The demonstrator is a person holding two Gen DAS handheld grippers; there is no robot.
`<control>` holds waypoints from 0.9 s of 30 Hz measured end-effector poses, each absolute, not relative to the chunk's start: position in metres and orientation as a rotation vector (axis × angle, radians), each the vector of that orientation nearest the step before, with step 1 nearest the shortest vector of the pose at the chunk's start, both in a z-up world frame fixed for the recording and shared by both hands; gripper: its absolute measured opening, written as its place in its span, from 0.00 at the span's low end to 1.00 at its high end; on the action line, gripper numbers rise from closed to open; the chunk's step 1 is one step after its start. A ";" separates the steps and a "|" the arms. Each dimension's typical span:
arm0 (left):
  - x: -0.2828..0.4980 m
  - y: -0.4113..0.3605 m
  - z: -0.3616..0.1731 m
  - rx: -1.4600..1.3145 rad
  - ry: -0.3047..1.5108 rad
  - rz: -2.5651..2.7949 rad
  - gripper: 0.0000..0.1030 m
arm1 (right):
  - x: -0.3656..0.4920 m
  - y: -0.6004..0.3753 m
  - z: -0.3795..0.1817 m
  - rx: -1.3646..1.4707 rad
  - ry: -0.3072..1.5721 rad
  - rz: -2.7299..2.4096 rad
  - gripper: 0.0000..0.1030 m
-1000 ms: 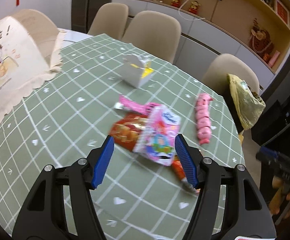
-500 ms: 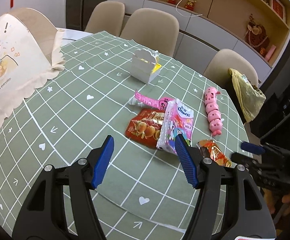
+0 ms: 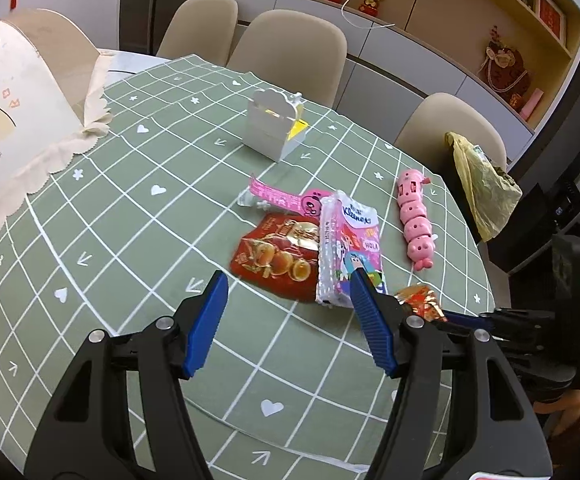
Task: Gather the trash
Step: 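Grasp the red-gold snack bag with the right gripper, then grasp the pink Kleenex tissue pack with the left gripper while the right gripper holds the snack bag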
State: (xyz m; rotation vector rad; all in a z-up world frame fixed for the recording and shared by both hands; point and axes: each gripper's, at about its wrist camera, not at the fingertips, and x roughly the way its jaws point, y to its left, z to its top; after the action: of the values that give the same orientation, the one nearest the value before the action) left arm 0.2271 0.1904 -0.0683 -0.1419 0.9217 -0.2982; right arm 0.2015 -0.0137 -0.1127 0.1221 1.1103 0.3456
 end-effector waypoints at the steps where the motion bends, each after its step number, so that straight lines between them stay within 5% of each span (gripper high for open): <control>1: 0.228 0.188 -0.069 -0.141 0.924 -0.303 0.58 | 0.200 -0.017 -0.111 0.120 1.107 0.336 0.14; 19: 0.247 0.140 -0.085 -0.087 0.956 -0.385 0.58 | 0.170 -0.067 -0.087 0.162 0.999 0.233 0.14; 23: 0.243 0.143 -0.083 -0.096 0.952 -0.389 0.58 | 0.170 -0.066 -0.089 0.142 1.006 0.270 0.37; 27: 0.239 0.151 -0.084 -0.131 0.959 -0.381 0.58 | 0.177 -0.046 -0.100 0.071 1.048 0.316 0.39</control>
State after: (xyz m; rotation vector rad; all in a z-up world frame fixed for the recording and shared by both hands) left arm 0.2392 0.1514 -0.0838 -0.1312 0.9588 -0.3810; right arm 0.1767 -0.0459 -0.1003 0.0715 1.0484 0.3163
